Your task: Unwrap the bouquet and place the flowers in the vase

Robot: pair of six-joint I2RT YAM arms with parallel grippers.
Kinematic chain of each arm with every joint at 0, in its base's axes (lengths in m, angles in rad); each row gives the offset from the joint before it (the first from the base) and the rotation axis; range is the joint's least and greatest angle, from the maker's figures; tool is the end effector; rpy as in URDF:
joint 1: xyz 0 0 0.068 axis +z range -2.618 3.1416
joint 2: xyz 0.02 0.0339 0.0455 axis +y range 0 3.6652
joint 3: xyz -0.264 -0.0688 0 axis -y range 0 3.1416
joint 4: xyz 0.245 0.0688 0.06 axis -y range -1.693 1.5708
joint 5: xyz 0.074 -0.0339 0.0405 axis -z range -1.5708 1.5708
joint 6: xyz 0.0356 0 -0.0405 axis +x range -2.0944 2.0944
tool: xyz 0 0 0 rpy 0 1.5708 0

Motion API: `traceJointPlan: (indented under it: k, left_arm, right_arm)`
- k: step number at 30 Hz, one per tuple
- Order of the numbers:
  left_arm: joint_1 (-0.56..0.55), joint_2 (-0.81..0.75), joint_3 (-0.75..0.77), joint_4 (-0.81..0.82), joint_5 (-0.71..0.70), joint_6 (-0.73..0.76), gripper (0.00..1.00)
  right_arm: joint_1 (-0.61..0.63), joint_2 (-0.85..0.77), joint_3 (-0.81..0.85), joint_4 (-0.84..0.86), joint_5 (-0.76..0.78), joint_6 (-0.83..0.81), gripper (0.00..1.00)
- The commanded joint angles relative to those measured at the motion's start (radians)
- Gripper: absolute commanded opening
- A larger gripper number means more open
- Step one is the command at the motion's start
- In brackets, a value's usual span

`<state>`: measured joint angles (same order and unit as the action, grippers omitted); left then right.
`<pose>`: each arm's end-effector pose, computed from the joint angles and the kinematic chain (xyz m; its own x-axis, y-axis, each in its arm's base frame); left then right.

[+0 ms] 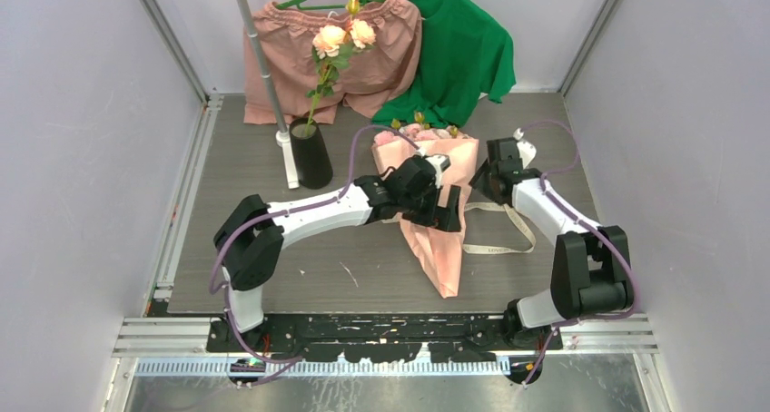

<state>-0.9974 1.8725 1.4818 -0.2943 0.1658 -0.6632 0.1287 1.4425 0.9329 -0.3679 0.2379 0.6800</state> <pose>0.2296 -0.3664 0.2587 -0.8232 0.1555 -0.5460 0.4963 0.6642 -0.5590 0.2974 0.0300 0.2247 -0.5776 0.5414 -0.6109 0.4988 0.8265 0.2609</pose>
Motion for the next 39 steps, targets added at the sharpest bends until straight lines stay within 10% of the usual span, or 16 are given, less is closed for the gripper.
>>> traceJointPlan:
  k: [1,25,29,32,39]
  left_arm:
    - [0.037,-0.060,-0.104,0.050,-0.056,-0.024,0.93]
    - [0.056,-0.263,-0.324,0.104,-0.072,-0.041,0.93]
    - [0.056,-0.277,-0.335,0.105,-0.073,-0.039,0.93]
    - [0.056,-0.288,-0.340,0.106,-0.077,-0.040,0.93]
    - [0.055,-0.292,-0.355,0.113,-0.085,-0.045,0.93]
  right_arm:
    - [0.038,-0.028,-0.077,0.022,-0.062,0.077,0.52]
    - [0.037,0.150,-0.183,0.235,-0.043,0.349,0.51]
    - [0.037,0.155,-0.174,0.225,-0.018,0.365,0.35]
    - [0.037,0.145,-0.170,0.209,0.007,0.370,0.03]
    - [0.037,0.004,-0.159,0.145,0.088,0.352,0.01]
